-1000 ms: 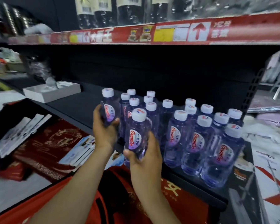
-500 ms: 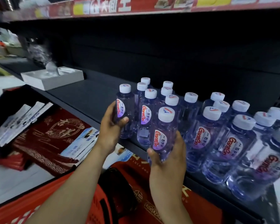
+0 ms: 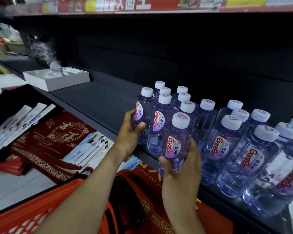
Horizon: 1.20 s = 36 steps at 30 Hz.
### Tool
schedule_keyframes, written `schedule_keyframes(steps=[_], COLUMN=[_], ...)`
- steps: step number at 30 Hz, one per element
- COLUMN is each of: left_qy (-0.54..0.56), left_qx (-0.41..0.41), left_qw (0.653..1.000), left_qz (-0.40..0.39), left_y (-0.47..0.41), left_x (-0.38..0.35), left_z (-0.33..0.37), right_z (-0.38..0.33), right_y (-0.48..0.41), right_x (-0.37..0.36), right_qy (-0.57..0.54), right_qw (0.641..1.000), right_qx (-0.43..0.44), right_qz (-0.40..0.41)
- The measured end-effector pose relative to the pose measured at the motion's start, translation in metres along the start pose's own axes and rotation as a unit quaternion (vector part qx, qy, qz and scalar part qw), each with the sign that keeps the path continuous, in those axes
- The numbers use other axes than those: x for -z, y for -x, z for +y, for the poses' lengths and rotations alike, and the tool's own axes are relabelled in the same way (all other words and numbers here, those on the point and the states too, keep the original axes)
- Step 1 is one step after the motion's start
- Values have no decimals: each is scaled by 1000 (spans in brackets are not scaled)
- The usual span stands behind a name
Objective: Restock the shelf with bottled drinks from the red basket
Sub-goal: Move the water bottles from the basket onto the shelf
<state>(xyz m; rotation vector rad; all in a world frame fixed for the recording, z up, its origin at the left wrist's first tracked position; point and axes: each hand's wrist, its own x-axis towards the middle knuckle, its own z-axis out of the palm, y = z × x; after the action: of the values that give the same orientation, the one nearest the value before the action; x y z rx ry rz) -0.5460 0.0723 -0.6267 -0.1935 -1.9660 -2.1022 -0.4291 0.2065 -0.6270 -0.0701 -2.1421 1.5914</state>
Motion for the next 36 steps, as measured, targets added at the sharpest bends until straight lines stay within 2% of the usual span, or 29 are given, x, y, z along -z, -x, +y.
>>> schedule_keyframes(steps=[5, 8, 10, 14, 19, 27, 36], left_qy=[-24, -18, -72, -168, -229, -235, -250], left_qx=[11, 10, 6, -33, -34, -29, -50], left_qw=[999, 999, 995, 985, 972, 970, 965], left_qz=[-23, 44, 63, 7, 47, 59, 58], left_y=[11, 29, 39, 51, 54, 40, 31], left_x=[-4, -2, -1, -16, -30, -29, -26], left_z=[6, -5, -11, -5, -9, -16, -20], right_z=[-2, -4, -5, -13, 2, 18, 8], right_y=[3, 7, 8, 3, -12, -32, -43], right_x=[2, 5, 8, 10, -2, -16, -21], right_qy=[-2, 9, 16, -14, -4, 39, 39], right_qw=[1000, 1000, 999, 1000, 999, 997, 998], right_qx=[8, 13, 22, 14, 1, 1, -8], right_qz=[15, 26, 34, 19, 46, 73, 54])
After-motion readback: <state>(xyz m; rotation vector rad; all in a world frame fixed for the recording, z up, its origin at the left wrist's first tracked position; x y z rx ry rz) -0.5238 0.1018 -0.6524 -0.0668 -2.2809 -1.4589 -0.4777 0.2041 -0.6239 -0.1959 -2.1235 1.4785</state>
